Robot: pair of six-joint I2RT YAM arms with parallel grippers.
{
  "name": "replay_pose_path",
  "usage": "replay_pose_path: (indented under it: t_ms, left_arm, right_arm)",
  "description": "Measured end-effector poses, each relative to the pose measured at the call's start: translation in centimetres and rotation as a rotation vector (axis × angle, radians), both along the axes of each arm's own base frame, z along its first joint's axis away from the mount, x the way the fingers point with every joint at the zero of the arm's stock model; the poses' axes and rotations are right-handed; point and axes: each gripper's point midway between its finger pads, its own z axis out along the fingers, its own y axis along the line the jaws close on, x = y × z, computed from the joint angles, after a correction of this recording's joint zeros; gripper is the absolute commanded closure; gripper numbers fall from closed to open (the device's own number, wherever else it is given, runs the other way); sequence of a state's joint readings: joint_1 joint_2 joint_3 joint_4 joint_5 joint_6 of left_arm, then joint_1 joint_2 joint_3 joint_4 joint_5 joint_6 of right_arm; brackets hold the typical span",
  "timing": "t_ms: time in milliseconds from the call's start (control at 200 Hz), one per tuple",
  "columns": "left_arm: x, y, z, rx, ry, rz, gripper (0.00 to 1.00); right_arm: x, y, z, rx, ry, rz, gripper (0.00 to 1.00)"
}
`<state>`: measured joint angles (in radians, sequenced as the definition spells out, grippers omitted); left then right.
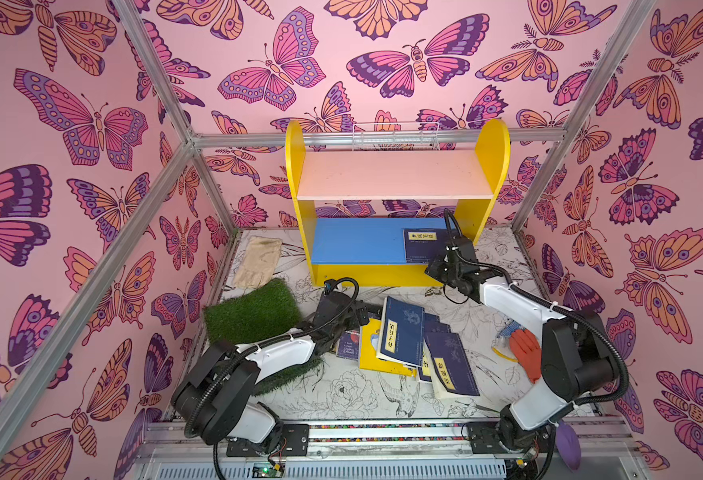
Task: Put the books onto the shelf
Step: 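Release the book on the blue shelf and draw the right gripper back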
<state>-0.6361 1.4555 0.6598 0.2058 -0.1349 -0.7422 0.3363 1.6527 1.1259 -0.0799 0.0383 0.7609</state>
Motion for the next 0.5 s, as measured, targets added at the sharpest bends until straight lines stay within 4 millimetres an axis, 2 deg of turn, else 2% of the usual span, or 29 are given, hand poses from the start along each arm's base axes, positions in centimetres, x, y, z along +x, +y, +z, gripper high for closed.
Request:
replay_pose_path:
  t_ms: [331,416,496]
  left_arm:
    - [0.0,-1.5,1.0,0.043,-0.04,-0.086,0.01]
    - [0.0,-2.4,1.4,0.054,-0.054,-0.125,0.01]
    - [-0.1,-3.3,1.8,0.065,-0.071,-0.17,0.01]
  right_arm:
    - [0.3,-1.1,-0.3,-0.038,0.005,-0.016,1.0]
    - [0.1,-1.2,-0.1,-0.05,-0.006,0.008,0.96]
    - [-0.9,-1.1,0.6,-0.048,-0.03,0.047,0.9]
